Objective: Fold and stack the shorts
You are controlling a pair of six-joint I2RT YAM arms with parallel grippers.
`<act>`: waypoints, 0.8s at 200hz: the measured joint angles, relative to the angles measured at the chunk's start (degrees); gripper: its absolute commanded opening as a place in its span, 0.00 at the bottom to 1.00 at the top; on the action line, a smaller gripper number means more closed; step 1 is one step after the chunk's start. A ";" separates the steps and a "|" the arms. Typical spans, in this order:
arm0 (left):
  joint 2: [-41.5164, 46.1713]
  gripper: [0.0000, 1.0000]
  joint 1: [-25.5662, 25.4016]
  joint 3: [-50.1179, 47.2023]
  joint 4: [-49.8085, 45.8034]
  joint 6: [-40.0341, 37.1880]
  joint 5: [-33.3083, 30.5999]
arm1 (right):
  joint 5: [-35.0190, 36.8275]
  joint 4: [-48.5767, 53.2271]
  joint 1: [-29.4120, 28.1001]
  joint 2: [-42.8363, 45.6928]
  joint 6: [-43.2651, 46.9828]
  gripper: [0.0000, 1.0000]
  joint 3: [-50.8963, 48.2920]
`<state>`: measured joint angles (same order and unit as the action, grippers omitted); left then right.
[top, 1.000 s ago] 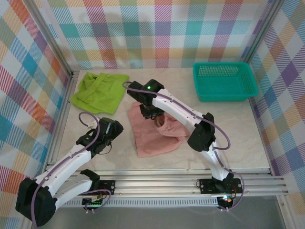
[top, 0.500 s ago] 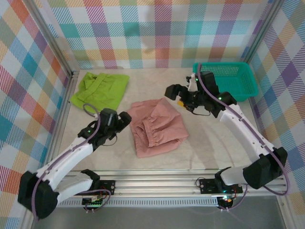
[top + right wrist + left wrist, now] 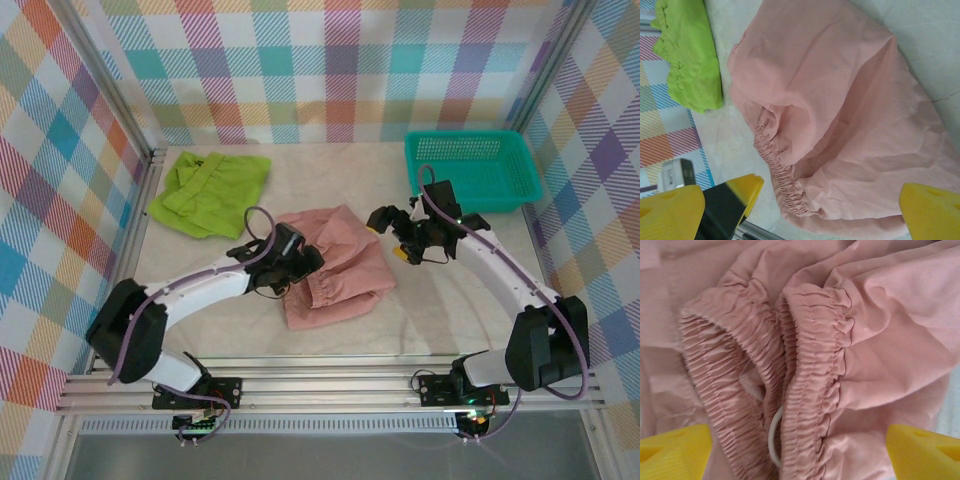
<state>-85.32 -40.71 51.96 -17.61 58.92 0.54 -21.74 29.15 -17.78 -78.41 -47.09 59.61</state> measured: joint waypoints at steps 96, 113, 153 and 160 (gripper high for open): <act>-11.80 0.73 -0.04 5.31 3.23 -2.73 -0.15 | -0.02 -0.33 1.36 0.00 2.62 1.00 -4.94; -12.20 0.67 -0.04 6.01 3.54 -3.06 -0.11 | -0.09 -1.07 1.38 -0.09 2.89 1.00 -5.75; -14.62 0.49 -0.04 7.91 4.96 -3.19 0.11 | -3.32 -4.20 1.38 -5.97 2.93 0.99 -7.80; -14.64 0.45 -0.04 7.91 5.18 -3.19 0.13 | -4.17 -5.03 1.38 -7.58 2.91 1.00 -8.31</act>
<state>-99.96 -40.75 59.88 -12.43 55.72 0.67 -25.91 24.12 -16.40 -86.00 -44.18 51.31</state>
